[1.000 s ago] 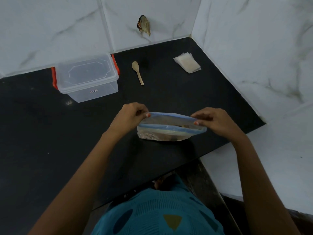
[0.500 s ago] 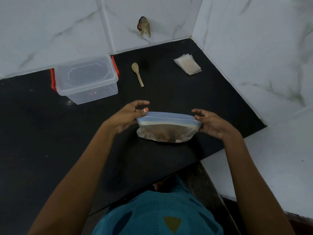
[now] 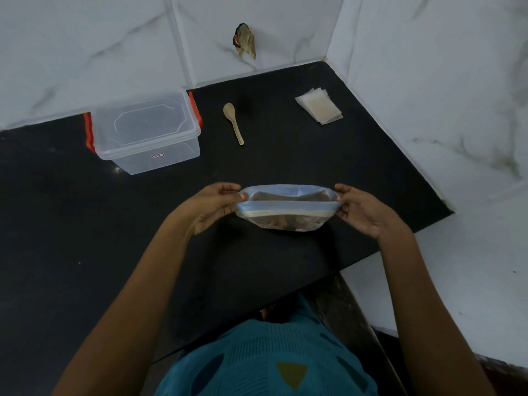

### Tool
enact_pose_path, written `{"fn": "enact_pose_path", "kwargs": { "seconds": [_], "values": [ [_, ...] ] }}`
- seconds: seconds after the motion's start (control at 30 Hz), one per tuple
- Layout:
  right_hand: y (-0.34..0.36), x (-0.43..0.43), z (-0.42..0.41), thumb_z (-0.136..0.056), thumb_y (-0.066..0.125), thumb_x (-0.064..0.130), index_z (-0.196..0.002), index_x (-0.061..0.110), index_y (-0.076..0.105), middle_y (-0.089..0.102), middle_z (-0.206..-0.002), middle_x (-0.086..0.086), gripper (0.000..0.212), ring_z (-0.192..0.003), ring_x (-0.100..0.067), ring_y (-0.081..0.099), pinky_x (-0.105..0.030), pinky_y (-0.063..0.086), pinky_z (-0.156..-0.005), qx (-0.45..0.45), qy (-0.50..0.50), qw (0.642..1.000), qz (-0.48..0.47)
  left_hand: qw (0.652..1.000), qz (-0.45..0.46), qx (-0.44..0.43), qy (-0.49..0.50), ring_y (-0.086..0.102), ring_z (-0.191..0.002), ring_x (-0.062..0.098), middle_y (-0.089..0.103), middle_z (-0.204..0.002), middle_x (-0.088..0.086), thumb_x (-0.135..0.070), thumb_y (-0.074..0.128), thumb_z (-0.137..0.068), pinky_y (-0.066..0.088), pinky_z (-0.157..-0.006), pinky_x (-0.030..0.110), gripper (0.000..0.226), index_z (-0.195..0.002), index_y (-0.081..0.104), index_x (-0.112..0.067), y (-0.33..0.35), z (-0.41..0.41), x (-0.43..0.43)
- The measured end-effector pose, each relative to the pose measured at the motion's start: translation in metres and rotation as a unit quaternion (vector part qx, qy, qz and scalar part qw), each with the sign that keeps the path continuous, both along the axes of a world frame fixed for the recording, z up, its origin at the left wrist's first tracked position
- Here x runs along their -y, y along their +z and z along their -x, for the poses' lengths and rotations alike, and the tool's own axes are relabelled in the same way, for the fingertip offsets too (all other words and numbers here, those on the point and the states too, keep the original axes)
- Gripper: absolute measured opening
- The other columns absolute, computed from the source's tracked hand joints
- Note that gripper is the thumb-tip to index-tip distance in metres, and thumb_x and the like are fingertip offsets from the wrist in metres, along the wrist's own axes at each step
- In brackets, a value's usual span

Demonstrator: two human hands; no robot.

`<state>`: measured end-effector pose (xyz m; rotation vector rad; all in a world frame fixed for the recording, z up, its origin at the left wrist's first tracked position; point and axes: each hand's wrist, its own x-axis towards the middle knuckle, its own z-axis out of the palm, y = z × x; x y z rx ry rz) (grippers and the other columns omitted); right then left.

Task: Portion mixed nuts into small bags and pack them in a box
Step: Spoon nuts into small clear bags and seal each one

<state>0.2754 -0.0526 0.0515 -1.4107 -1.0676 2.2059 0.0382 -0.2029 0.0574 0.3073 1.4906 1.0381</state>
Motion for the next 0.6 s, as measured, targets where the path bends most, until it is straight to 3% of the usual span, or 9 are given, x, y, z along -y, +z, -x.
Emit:
{"fn": "enact_pose_path", "kwargs": {
  "seconds": [0.13, 0.2, 0.3, 0.4, 0.43, 0.5, 0.53, 0.6],
  "values": [
    [0.012, 0.007, -0.005, -0.089, 0.055, 0.011, -0.099, 0.006, 0.060, 0.061, -0.098, -0.010, 0.012, -0.085, -0.014, 0.058, -0.024, 0.050, -0.073, 0.219, 0.106, 0.965, -0.093, 0.990, 0.069, -0.117, -0.042, 0.057, -0.088, 0.014, 0.058, -0.099, 0.007, -0.022, 0.060, -0.086, 0.050, -0.071, 0.023, 0.015, -0.096, 0.060, -0.010, -0.002, -0.001, 0.006],
    [0.017, 0.010, -0.006, -0.089, 0.055, 0.012, -0.096, 0.006, 0.060, 0.062, -0.092, -0.011, 0.011, -0.081, -0.015, 0.059, -0.025, 0.051, -0.071, 0.248, 0.129, 0.957, -0.081, 0.990, 0.070, -0.117, -0.037, 0.058, -0.082, 0.013, 0.060, -0.095, 0.007, -0.023, 0.059, -0.086, 0.050, -0.065, 0.021, 0.014, -0.092, 0.060, -0.010, -0.002, -0.003, 0.009],
    [0.022, 0.012, -0.009, -0.090, 0.052, 0.008, -0.094, 0.006, 0.060, 0.062, -0.090, -0.010, 0.009, -0.080, -0.014, 0.060, -0.021, 0.055, -0.063, 0.189, 0.108, 0.976, -0.019, 0.997, 0.056, -0.056, 0.015, 0.060, -0.080, 0.011, 0.062, -0.090, 0.006, -0.019, 0.057, -0.088, 0.052, -0.062, 0.018, 0.010, -0.088, 0.060, -0.009, -0.001, -0.007, 0.011],
    [0.013, 0.013, -0.014, -0.088, 0.052, 0.005, -0.088, 0.007, 0.060, 0.060, -0.087, -0.009, 0.009, -0.078, -0.013, 0.058, -0.017, 0.055, -0.056, 0.071, 0.040, 0.994, 0.070, 0.996, 0.025, 0.040, 0.077, 0.058, -0.080, 0.011, 0.062, -0.087, 0.005, -0.017, 0.054, -0.090, 0.054, -0.062, 0.017, 0.011, -0.088, 0.062, -0.010, -0.003, -0.013, 0.012],
    [0.010, 0.015, -0.014, -0.081, 0.061, 0.004, -0.085, 0.007, 0.062, 0.061, -0.086, -0.009, 0.005, -0.076, -0.013, 0.058, -0.018, 0.055, -0.056, 0.033, 0.019, 0.995, 0.096, 0.992, 0.012, 0.073, 0.102, 0.058, -0.080, 0.012, 0.062, -0.087, 0.006, -0.017, 0.054, -0.091, 0.054, -0.061, 0.017, 0.011, -0.089, 0.061, -0.010, -0.004, -0.015, 0.012],
    [0.000, 0.016, -0.015, -0.043, 0.088, 0.004, -0.080, 0.006, 0.067, 0.066, -0.080, -0.008, 0.043, -0.069, -0.014, 0.064, -0.021, 0.056, -0.058, -0.051, -0.015, 0.991, 0.124, 0.977, -0.012, 0.138, 0.159, 0.057, -0.081, 0.012, 0.061, -0.087, 0.007, -0.018, 0.053, -0.091, 0.054, -0.061, 0.016, 0.012, -0.089, 0.061, -0.010, -0.005, -0.018, 0.012],
    [-0.005, 0.016, -0.017, -0.024, 0.093, 0.006, -0.077, 0.005, 0.068, 0.068, -0.077, -0.008, 0.059, -0.066, -0.013, 0.066, -0.022, 0.056, -0.059, -0.087, -0.033, 0.987, 0.134, 0.966, -0.021, 0.172, 0.191, 0.057, -0.081, 0.012, 0.061, -0.087, 0.007, -0.018, 0.053, -0.091, 0.054, -0.061, 0.016, 0.011, -0.088, 0.061, -0.010, -0.006, -0.020, 0.012],
    [-0.011, 0.018, -0.015, -0.011, 0.094, 0.008, -0.071, 0.005, 0.071, 0.068, -0.075, -0.007, 0.065, -0.067, -0.014, 0.066, -0.023, 0.056, -0.063, -0.124, -0.058, 0.982, 0.134, 0.944, -0.038, 0.228, 0.236, 0.057, -0.082, 0.012, 0.061, -0.088, 0.007, -0.016, 0.054, -0.090, 0.054, -0.061, 0.017, 0.009, -0.089, 0.060, -0.010, -0.006, -0.022, 0.012]
  ]
}}
